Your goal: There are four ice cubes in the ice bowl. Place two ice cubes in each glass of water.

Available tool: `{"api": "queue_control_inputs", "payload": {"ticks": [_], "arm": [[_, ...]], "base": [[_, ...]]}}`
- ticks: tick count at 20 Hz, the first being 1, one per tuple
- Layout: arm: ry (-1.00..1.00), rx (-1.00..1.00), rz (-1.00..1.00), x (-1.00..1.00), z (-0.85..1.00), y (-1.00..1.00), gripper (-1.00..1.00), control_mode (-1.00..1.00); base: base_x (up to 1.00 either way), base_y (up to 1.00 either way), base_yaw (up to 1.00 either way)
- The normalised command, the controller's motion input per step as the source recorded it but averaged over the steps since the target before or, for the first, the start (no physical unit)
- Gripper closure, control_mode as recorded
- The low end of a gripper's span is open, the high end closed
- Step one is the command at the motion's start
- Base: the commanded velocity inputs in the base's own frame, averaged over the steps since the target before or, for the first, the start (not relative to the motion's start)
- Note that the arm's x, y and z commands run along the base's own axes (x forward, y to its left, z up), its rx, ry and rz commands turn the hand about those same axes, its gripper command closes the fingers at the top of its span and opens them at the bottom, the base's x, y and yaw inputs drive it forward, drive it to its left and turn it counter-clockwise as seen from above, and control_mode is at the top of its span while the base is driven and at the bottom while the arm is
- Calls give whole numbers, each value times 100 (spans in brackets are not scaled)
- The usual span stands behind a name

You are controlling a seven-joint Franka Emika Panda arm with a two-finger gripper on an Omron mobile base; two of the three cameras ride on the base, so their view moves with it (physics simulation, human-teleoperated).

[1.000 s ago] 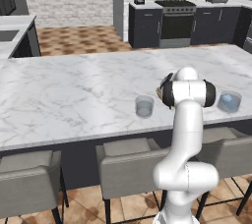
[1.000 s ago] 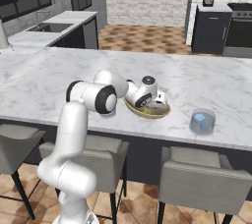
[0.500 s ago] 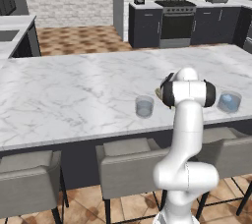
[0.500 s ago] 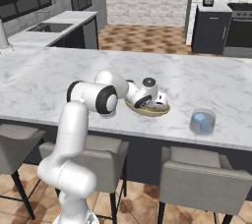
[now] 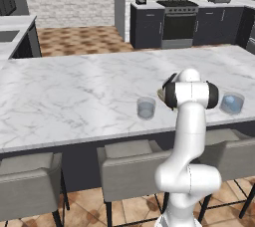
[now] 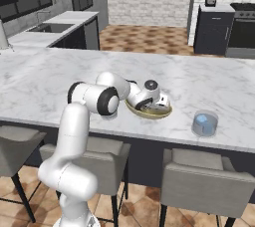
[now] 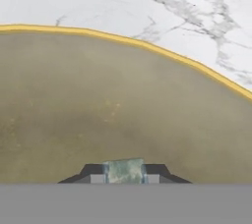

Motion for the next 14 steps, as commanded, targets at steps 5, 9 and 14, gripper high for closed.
{"api": "queue_control_inputs", "payload": {"ticks": [5, 9, 14], "arm": [[0, 0, 0, 0, 0, 0, 100, -100], [0, 0, 0, 0, 6, 0, 100, -100], [0, 0, 0, -1, 36, 0, 100, -100]], "base": [[0, 0, 0], [0, 0, 0], [0, 0, 0]]}}
